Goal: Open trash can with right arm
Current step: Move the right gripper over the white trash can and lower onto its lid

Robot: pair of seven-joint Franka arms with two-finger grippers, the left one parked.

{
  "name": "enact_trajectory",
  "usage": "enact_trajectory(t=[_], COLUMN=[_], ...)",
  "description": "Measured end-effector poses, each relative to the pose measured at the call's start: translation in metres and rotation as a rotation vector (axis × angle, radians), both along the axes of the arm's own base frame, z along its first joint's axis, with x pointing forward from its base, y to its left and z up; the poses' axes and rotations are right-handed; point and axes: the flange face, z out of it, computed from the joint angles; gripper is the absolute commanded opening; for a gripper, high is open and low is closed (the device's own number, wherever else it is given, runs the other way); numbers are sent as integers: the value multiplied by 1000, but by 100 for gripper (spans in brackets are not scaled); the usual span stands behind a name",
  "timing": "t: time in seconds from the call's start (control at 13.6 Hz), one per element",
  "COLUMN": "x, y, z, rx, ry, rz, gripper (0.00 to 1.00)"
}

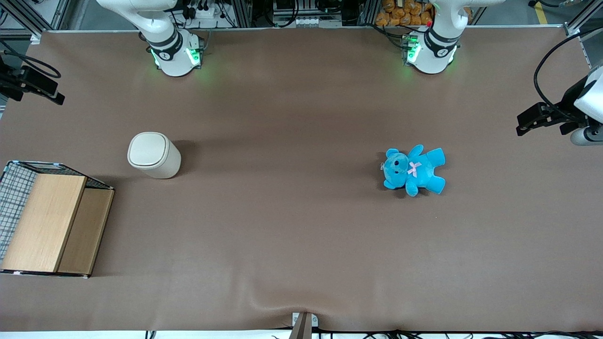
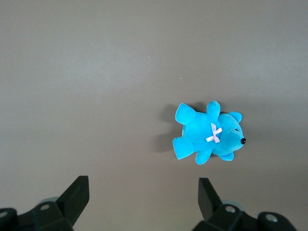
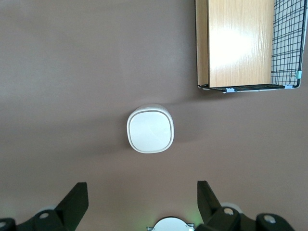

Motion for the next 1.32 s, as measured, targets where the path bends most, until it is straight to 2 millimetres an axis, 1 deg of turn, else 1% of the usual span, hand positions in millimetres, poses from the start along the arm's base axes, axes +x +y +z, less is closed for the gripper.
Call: enact_trajectory(t=[0.29,0.51,0.59,0.74,0.81,0.96,1.03,1.1,1.32], x=[-1,-5,-5,-4,-3,0,0,-1,-6], y=[3,3,3,3,3,4,5,7,14], z=[1,-1,-4,-19,-31,-62,-83,-104,-162], rx=[0,1,1,3,4,7,9,10,10], ry=[5,42,57,123,172,258,306,353,438], rz=[5,7,7,9,10,12,14,19,31], gripper=[100,100,100,100,83,27,7,0,0])
